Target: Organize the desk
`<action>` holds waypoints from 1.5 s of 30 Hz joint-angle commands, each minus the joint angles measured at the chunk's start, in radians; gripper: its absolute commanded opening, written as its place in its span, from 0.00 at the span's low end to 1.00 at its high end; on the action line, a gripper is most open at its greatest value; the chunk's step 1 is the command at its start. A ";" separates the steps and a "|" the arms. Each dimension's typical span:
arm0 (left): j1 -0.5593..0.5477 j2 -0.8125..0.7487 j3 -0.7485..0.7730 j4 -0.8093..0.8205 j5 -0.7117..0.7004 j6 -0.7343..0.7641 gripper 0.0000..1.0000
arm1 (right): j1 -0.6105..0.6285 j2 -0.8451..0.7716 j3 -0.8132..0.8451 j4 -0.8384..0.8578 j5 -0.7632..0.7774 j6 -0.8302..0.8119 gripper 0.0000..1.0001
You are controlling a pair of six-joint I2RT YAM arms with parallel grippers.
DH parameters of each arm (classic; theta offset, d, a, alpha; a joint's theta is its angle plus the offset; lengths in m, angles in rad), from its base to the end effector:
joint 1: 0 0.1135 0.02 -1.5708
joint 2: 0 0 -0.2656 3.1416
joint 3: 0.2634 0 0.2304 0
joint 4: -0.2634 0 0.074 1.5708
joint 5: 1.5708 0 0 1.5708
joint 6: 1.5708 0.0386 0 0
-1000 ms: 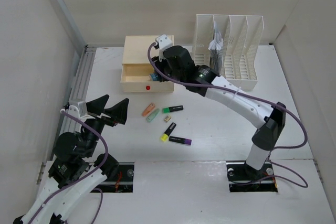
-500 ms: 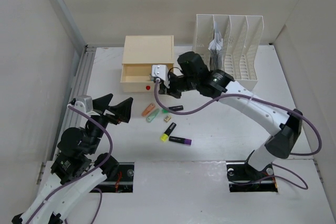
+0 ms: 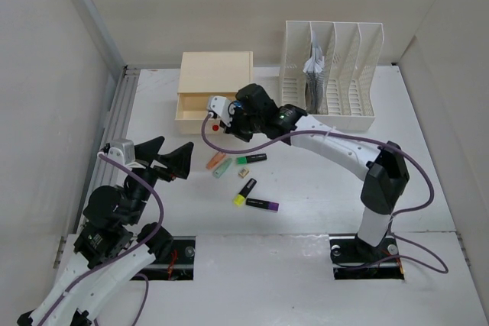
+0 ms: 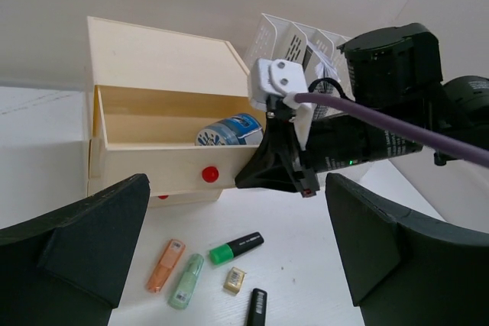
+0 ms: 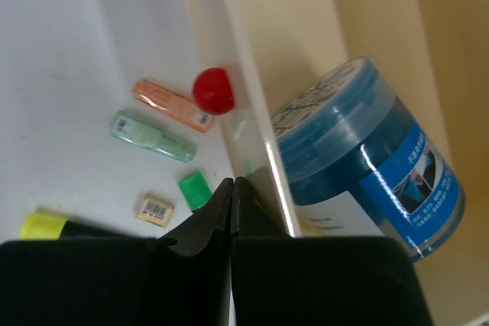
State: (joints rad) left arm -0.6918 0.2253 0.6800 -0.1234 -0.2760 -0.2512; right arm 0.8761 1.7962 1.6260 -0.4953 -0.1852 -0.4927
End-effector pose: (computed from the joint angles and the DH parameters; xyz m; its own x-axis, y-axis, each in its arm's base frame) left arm 0.0373 -0.0172 0.3606 0.1394 -0.4260 -0.8939 0.4646 0.8253 -0.3209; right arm 0.2486 0.3094 0.3247 0.0528 -0.6629 -0.7468 -0.9340 0.2320 -0.2719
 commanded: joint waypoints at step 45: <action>0.003 -0.030 0.000 0.050 0.009 0.006 0.99 | 0.018 0.272 0.298 0.340 0.708 -0.046 0.00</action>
State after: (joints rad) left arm -0.6918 0.2108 0.6800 -0.1234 -0.2729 -0.2512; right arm 0.9375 2.0655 1.8881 -0.2562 0.4561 -0.5232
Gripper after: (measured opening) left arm 0.989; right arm 0.009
